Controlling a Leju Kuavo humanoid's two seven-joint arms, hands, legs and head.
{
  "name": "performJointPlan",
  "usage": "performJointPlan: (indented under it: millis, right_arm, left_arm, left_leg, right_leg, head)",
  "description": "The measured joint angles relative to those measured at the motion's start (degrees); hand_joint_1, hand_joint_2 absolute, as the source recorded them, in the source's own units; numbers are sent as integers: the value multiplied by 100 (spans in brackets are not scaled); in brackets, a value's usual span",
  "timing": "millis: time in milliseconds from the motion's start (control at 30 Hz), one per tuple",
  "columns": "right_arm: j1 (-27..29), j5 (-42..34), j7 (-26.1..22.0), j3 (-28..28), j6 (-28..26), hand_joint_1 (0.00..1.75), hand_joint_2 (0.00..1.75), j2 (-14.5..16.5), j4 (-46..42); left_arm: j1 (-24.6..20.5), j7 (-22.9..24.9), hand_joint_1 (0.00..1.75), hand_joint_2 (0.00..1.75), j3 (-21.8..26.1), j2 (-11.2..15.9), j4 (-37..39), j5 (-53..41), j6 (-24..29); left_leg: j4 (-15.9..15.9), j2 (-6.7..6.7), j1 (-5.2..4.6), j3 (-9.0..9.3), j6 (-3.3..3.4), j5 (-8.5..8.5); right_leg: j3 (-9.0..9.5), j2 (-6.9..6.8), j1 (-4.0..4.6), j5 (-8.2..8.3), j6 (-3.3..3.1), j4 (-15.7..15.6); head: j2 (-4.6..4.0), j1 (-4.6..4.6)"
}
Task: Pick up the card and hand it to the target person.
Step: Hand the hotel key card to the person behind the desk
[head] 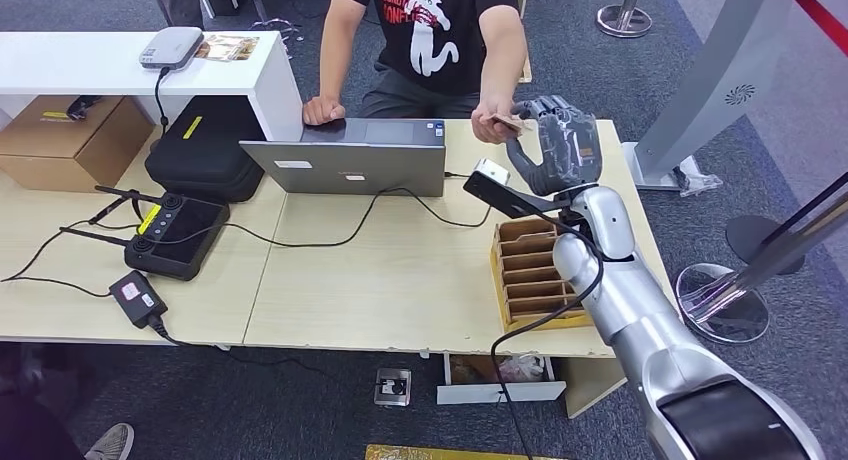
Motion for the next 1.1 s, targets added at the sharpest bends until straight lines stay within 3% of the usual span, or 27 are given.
performJointPlan:
  millis: [533,700,900,1033,1100]
  right_arm:
    - [-208,-216,-174,97,511,0,175,164,511]
    - [-85,-1243,-375,99,1625,0,175,14,13]
    - [345,-2466,-498,-13,2815,0,175,-621,-1294]
    - [929,-3452,-603,-381,3548,0,0,-1059,-2234]
    - [1273,-3865,-650,-638,3846,0,0,-1234,-2597]
  left_arm:
    - [55,-2,0,175,0,-11,2,184,-17]
    - [80,-8,0,175,0,-13,3,299,-46]
    - [114,-42,0,175,0,-25,44,460,-51]
    - [137,-44,0,175,0,-40,60,551,-58]
    - [150,-46,0,175,0,-51,71,585,-57]
  left_leg:
    - [1,0,0,2,0,0]
    - [3,-1,-1,3,0,0]
    - [5,-5,-2,0,1,-1]
    - [5,-10,-2,-2,4,-4]
    - [5,-10,-2,-2,6,-5]
  right_leg:
    - [-1,0,0,0,0,0]
    - [-4,0,0,0,0,-1]
    - [-5,-4,-1,0,1,-7]
    - [-4,-7,-1,-1,2,-11]
    - [-5,-7,-1,-1,2,-11]
  head:
    - [0,0]
    - [0,-1]
    - [0,1]
    - [0,1]
    - [0,0]
